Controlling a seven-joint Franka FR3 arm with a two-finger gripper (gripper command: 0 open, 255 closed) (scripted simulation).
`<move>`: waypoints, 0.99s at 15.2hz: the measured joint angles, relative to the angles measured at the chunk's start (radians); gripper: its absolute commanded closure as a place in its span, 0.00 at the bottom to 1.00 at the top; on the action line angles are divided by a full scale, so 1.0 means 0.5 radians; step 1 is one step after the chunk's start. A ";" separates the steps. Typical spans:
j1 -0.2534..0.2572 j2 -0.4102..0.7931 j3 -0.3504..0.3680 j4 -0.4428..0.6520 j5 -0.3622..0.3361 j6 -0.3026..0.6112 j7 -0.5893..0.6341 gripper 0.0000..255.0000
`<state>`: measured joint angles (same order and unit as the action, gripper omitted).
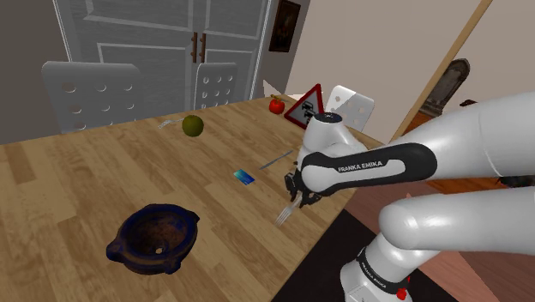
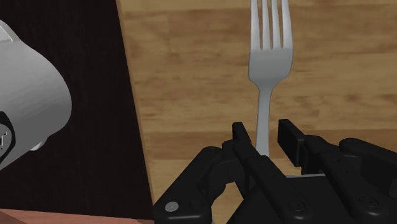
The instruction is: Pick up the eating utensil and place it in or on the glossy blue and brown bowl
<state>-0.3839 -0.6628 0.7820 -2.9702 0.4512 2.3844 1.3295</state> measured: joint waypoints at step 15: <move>0.053 -0.417 -0.276 0.202 -0.140 -0.613 -0.062 1.00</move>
<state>-0.3576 -0.8713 0.6441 -2.8693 0.3811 2.0779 1.2986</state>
